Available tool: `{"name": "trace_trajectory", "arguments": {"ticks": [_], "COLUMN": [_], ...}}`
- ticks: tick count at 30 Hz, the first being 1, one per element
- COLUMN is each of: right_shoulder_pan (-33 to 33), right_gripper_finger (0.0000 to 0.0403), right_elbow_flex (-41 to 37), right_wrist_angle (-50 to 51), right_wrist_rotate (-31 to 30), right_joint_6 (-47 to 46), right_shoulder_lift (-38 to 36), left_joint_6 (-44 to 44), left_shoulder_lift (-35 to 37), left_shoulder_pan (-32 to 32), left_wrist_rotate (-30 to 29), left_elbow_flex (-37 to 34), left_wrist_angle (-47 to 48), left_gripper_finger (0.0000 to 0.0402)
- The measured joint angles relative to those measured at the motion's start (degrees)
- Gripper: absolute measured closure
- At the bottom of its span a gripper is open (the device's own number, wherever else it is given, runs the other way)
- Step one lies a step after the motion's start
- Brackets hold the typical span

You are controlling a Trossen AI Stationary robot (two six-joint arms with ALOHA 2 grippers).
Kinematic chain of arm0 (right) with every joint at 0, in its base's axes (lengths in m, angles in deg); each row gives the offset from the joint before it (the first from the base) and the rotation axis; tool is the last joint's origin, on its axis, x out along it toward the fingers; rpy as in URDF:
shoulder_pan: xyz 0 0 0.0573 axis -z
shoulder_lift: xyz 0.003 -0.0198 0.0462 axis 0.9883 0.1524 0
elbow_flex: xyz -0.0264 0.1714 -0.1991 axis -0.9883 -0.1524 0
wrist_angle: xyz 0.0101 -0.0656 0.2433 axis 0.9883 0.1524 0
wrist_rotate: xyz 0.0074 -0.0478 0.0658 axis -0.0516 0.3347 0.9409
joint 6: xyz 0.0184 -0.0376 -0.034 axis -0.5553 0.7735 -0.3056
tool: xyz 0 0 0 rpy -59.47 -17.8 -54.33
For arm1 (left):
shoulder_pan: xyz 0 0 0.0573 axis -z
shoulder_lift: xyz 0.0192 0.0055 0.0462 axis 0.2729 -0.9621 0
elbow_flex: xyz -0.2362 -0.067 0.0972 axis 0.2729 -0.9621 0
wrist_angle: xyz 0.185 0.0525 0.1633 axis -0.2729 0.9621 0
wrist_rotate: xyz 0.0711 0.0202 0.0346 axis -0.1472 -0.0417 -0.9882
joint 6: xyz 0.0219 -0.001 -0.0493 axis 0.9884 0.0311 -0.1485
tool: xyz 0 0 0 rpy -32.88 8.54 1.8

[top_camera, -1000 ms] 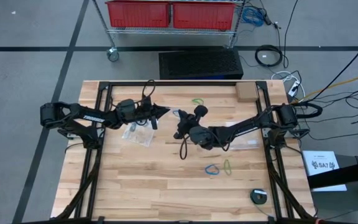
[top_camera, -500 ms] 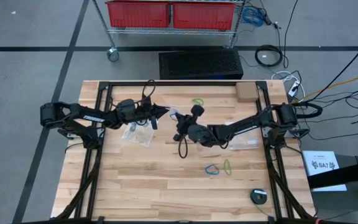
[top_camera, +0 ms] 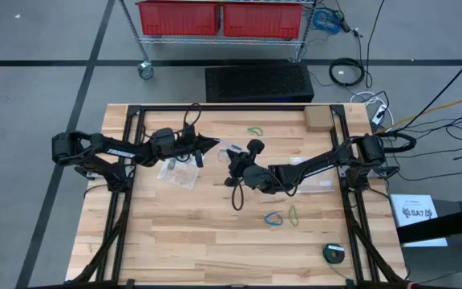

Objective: Sort rubber bands
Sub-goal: Put the blue rubber band into the bottom left transparent zip bag

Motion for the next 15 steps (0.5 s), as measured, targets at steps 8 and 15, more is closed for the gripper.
{"name": "trace_trajectory", "arguments": {"ticks": [8, 15], "right_shoulder_pan": [0.5, 0.4], "right_gripper_finger": [0.0403, 0.0403], "right_elbow_flex": [0.0, 0.0], "right_wrist_angle": [0.9, 1.0], "right_wrist_rotate": [-3.1, -3.3], "right_joint_6": [0.9, 1.9], "right_shoulder_lift": [0.0, -1.2], "left_joint_6": [0.0, 0.1], "left_shoulder_lift": [0.0, 0.0], "left_shoulder_pan": [0.0, 0.0], "left_wrist_rotate": [0.2, 0.2], "left_elbow_flex": [0.0, 0.0], "left_wrist_angle": [0.3, 0.6], "left_gripper_finger": [0.04, 0.04]}}
